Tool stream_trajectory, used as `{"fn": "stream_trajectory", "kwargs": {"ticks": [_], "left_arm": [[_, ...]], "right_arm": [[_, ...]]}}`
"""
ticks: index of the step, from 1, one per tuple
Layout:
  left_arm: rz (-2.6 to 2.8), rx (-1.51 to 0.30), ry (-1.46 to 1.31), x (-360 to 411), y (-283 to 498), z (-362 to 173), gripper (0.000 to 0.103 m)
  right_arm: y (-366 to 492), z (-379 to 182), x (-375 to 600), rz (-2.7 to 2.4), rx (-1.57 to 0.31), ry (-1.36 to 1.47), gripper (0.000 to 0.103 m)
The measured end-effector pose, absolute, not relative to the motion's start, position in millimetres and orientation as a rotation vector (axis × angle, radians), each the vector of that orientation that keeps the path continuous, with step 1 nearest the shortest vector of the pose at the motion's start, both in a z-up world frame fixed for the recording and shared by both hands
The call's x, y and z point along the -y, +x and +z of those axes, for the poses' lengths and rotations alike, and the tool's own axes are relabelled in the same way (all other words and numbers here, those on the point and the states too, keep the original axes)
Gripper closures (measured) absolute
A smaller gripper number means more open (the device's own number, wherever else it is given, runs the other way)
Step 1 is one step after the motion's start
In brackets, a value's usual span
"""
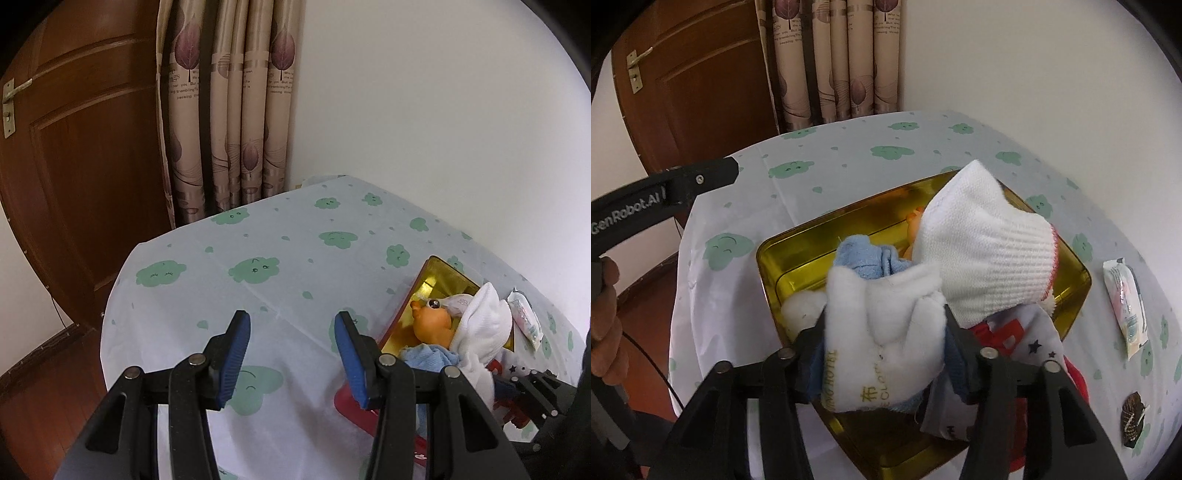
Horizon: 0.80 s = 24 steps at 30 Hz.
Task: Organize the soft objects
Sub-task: 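Carry the white towel into the gold tin and open the right tool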
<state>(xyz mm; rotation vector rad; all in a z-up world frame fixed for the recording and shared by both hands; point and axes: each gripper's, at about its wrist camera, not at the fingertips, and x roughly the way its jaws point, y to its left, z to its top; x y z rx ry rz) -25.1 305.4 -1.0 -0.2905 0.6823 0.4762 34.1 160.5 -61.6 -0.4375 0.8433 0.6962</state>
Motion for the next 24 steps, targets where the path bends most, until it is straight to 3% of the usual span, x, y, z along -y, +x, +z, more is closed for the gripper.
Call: {"fn": "stream_trajectory", "kwargs": {"ticks": [13,17,24], "left_arm": [[0.471,-0.683,-0.278,-302,-24,-5,0.054],[0.472,-0.687,-0.271,-301,-23,-5,0.054],[0.472,-0.689,-0.26,-298,-22,-7,0.054]], "right_arm": [[24,-32,-152,0.665,-0.785,-0.424,0.032],[24,-19,-146,0.645,-0.751,-0.409,0.023],[25,-6,-137,0.631,-0.728,-0.387,0.022]]}}
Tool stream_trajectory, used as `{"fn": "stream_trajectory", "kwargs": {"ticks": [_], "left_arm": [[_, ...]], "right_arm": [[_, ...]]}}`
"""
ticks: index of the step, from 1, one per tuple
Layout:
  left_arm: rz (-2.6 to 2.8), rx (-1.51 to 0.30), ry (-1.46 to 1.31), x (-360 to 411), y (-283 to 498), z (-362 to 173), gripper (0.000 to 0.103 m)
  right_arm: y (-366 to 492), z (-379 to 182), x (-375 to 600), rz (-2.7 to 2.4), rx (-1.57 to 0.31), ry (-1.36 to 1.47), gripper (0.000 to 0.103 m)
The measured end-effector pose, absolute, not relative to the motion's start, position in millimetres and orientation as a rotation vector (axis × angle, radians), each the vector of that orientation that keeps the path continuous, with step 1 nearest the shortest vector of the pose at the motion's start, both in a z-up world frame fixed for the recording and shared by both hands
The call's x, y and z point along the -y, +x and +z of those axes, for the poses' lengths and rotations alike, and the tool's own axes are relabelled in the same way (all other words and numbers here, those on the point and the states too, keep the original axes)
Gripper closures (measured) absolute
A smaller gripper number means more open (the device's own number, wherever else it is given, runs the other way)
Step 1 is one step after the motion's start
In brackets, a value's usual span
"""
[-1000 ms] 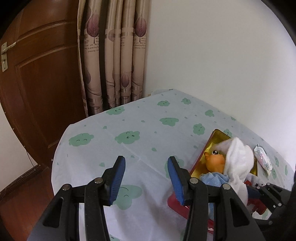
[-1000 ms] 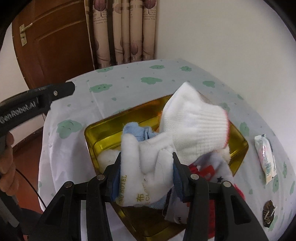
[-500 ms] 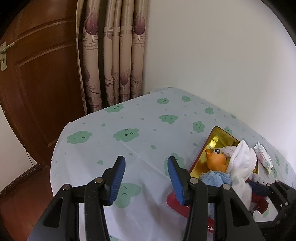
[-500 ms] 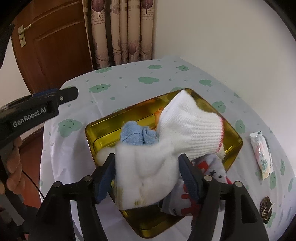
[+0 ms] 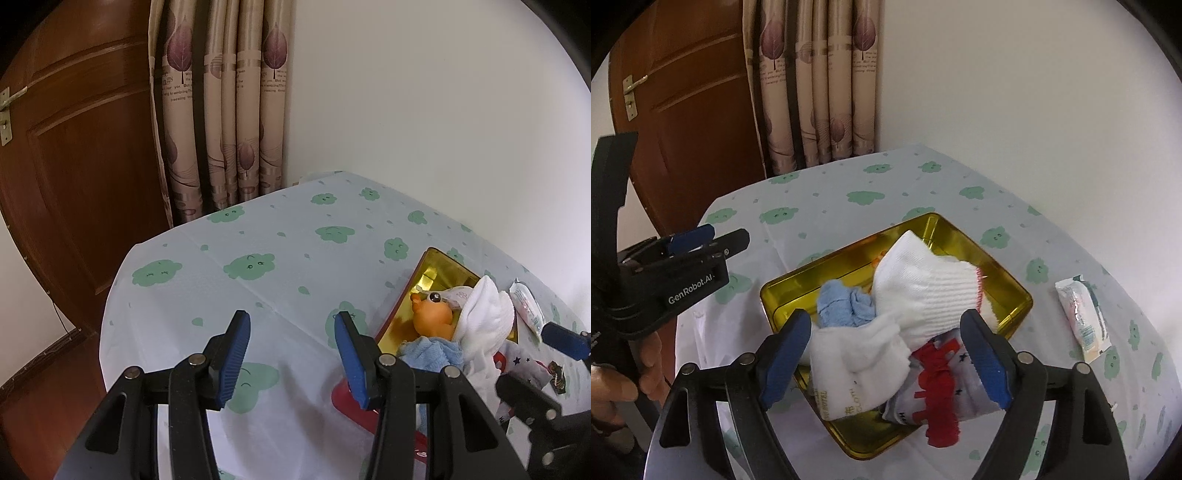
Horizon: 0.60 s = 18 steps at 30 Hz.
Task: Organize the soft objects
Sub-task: 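Carry the white towel into the gold tin and open the right tool, then move the right tool to the black woven pouch and grasp it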
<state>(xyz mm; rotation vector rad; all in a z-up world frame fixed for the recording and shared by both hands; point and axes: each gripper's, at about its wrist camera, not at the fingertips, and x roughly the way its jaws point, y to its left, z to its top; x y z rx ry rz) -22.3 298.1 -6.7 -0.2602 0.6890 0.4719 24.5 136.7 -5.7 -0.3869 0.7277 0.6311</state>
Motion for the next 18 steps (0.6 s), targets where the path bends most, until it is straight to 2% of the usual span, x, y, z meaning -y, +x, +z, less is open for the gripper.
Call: {"fn": "stream_trajectory", "kwargs": {"ticks": [3,9,18], "left_arm": [[0.474,-0.689,-0.259,-298,-23,-7,0.054],[0.468,-0.687,-0.246,-295,-22,-7,0.054],[0.467,-0.704,-0.228,-291,-17,-12,0.054]], "right_arm": [[24,0,-132,0.624,-0.715,-0.38,0.018],[26,13,-110,0.593,-0.678,-0.345,0.016],[58,7,-14,0.393,-0.723,-0.267,0.015]]}}
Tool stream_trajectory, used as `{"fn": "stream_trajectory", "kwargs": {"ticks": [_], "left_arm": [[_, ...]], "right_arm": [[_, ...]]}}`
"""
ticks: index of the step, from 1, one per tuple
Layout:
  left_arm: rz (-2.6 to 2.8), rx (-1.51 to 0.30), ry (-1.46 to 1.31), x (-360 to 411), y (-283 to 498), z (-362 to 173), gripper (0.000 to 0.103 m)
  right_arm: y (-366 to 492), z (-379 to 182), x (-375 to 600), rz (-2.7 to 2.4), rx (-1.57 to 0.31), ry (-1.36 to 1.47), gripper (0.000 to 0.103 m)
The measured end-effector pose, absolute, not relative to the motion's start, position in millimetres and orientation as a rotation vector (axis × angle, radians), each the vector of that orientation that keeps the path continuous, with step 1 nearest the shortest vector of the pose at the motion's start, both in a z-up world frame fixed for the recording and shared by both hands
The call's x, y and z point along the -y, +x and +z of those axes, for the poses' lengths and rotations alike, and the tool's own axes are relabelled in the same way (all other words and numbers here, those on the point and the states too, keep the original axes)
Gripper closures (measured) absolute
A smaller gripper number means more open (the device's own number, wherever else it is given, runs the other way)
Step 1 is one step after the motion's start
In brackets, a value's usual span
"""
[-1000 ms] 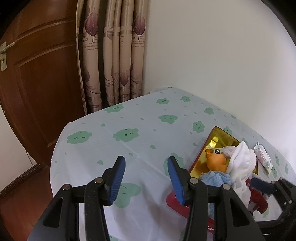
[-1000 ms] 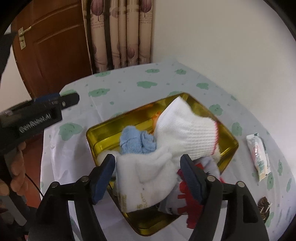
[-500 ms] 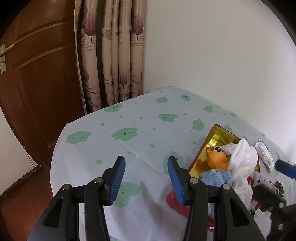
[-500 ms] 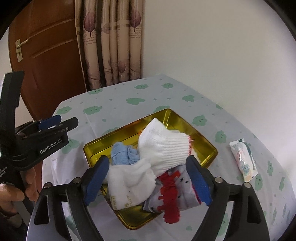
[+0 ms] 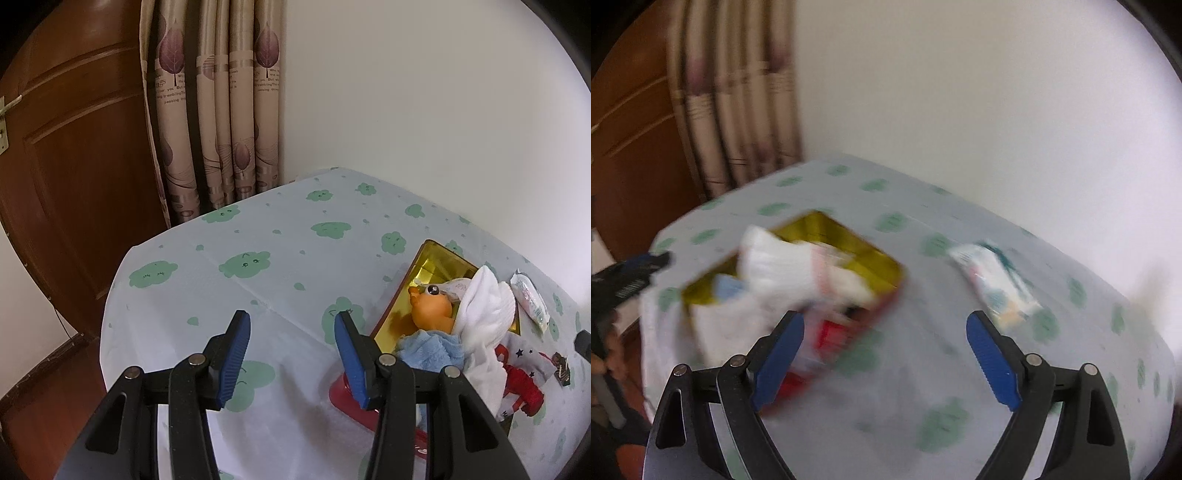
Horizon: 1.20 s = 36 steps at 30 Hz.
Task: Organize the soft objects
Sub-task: 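Move the right tool to the black woven pouch and grasp it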
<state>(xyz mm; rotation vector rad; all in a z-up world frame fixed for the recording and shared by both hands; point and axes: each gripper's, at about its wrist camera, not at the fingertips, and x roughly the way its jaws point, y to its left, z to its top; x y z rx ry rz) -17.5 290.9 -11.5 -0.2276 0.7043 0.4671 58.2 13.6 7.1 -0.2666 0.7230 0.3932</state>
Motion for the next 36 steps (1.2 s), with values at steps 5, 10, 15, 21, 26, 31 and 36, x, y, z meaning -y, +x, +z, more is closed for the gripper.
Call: {"fn": "stream_trajectory", "kwargs": {"ticks": [5,10,15,21,26,31,36], "left_arm": [[0.471,-0.707,-0.216,-289,-17,-12,0.054],[0.48,-0.715,-0.193,-287,-16,-14,0.054],[0.495,-0.709,-0.162,-285,-15,-15,0.054],[0.506,-0.712,-0.146,-284,-13,-16,0.054],[0.515,-0.72,-0.142,-281,-11,-15,0.054],[0.496,-0.708,-0.088,-262,-11,-3,0.054],[0.405,-0.693,-0.051,-227,-2,19,0.054]], "right_arm": [[78,-19,53,0.244,-0.798,-0.238,0.015],[93,-53,103,0.15,-0.875,-0.198,0.015],[103,-78,123,0.124,-0.909,-0.174,0.015],[119,-96,130,0.087,-0.908,-0.164,0.015],[126,-100,131,0.095,-0.903,-0.13,0.038],[131,-99,136,0.122,-0.894,-0.07,0.057],[130,-98,143,0.134,-0.877,-0.058,0.075]]}}
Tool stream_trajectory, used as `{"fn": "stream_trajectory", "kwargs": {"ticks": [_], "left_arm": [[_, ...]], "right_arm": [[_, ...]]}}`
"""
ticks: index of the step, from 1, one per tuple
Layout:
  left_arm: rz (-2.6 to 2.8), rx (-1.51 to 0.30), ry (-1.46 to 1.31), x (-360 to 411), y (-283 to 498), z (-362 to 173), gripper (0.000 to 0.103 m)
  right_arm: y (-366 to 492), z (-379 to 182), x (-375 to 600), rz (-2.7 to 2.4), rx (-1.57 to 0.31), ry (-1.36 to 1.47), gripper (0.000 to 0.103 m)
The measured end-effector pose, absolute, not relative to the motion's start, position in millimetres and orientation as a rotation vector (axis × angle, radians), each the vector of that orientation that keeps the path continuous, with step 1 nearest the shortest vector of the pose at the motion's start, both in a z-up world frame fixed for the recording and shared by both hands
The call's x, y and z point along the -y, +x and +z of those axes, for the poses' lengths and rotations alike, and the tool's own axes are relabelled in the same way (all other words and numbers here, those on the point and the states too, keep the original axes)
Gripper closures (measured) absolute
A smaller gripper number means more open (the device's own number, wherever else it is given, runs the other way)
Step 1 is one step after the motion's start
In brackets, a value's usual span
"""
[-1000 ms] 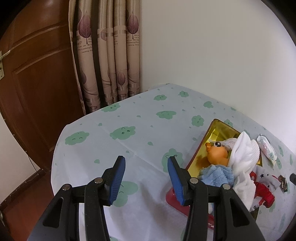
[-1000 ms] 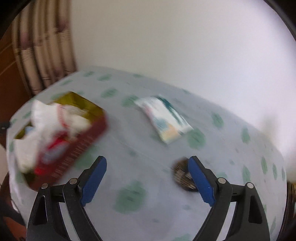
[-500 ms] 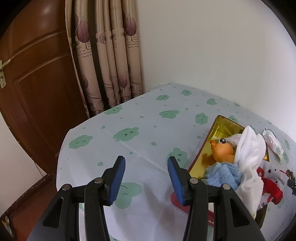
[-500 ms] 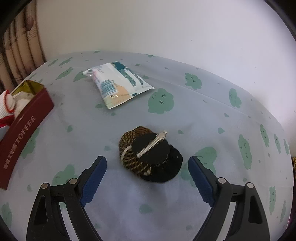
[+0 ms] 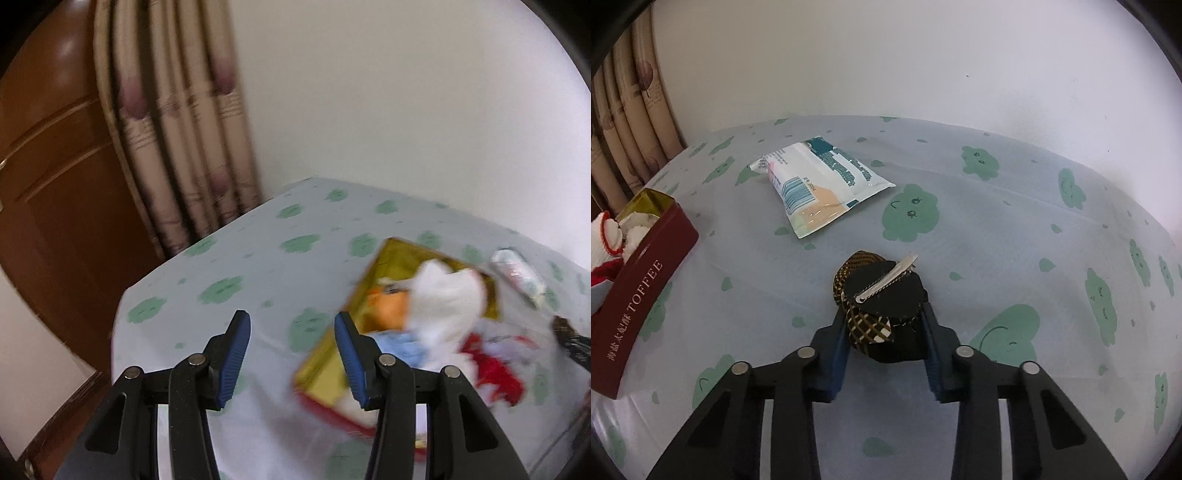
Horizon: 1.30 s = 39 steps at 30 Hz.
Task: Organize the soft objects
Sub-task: 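Move the right tool to the black woven pouch and grasp it, then grasp the white-and-teal wipes packet with the left tool while the right tool holds the black pouch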
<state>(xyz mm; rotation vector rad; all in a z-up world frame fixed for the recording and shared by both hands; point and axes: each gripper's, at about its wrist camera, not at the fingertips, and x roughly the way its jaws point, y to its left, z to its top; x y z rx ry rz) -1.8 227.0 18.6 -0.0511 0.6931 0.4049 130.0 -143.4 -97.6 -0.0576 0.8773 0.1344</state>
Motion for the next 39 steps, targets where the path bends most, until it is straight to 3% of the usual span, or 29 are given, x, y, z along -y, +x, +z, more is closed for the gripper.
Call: {"fn": "stream_trajectory", "kwargs": {"ticks": [19,22,30,32,39], "left_arm": [[-0.061,-0.846,-0.127,-32,107,29,0.054],[-0.066,-0.876,-0.214,-16,135,25,0.043],[-0.05,-1.025,-0.333,18,220,-5,0.038],[-0.026,-1.061,-0.372,24,239,-16,0.03],[0.085,-1.136,-0.386,37,282,-43,0.026]], "right_arm": [[76,-93,236,0.024,-0.84,-0.067,0.077],[79,-95,240,0.033,-0.857,-0.042,0.076],[78,-96,242,0.073,-0.862,-0.013,0.074],[78,-96,243,0.081,-0.861,-0.002,0.074],[79,-96,245,0.102,-0.863,0.007,0.069]]}}
